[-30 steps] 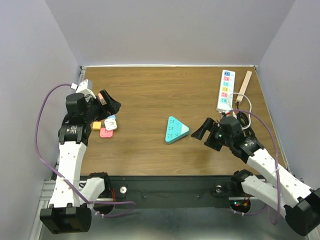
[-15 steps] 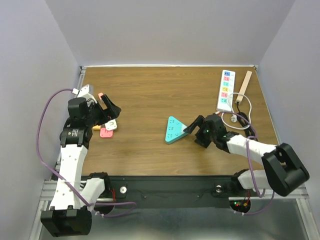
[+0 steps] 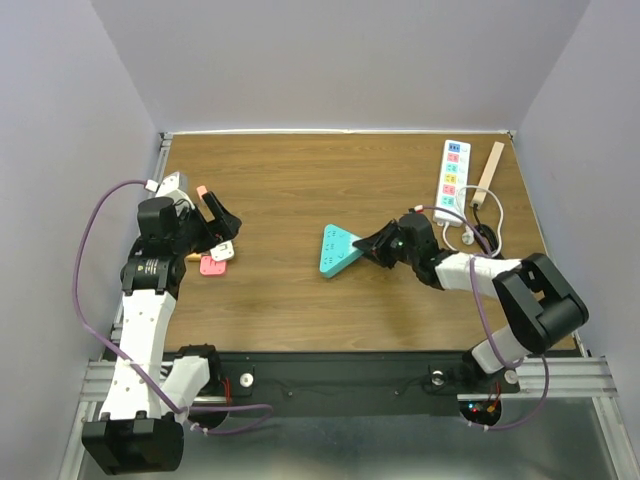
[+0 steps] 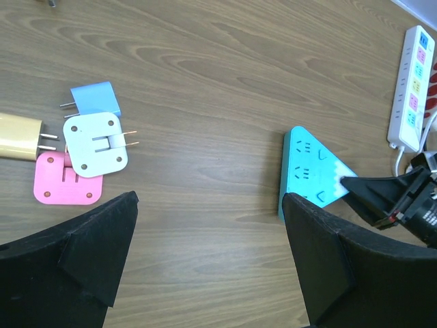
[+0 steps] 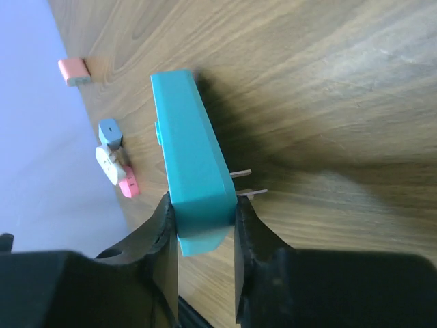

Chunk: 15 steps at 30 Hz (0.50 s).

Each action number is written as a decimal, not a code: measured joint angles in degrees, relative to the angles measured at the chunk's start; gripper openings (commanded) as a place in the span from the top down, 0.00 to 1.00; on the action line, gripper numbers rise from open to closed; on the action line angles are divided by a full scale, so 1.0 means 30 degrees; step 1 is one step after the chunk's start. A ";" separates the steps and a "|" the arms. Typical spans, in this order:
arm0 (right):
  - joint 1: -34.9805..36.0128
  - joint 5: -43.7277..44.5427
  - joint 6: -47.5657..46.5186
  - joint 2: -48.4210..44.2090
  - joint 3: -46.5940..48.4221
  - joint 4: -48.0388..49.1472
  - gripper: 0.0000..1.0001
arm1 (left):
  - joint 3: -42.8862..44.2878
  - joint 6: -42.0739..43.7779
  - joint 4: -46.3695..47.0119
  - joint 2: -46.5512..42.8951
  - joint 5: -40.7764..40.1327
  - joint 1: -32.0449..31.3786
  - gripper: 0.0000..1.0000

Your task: Pull the plug off the socket

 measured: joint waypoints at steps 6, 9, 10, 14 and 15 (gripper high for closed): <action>-0.0138 0.0517 -0.0226 -0.1297 0.0000 -0.1129 1.00 | -0.0007 0.0117 0.0015 0.0015 -0.0189 0.0000 0.01; -0.0845 0.0954 -0.0408 -0.2448 -0.0044 -0.2098 1.00 | -0.0029 0.0109 0.0080 0.0095 -0.0175 0.0000 0.01; -0.1326 0.1013 -0.0525 -0.2805 -0.0036 -0.2339 1.00 | -0.0087 0.0109 0.0197 0.0138 -0.0153 0.0000 0.01; -0.4728 0.0998 -0.1195 -0.3606 0.0270 -0.2943 1.00 | -0.0175 0.0073 0.0342 0.0488 -0.0029 0.0000 0.01; -0.5348 0.0984 -0.1355 -0.3592 0.0401 -0.3060 1.00 | -0.0204 0.0058 0.0415 0.0583 0.0022 0.0000 0.01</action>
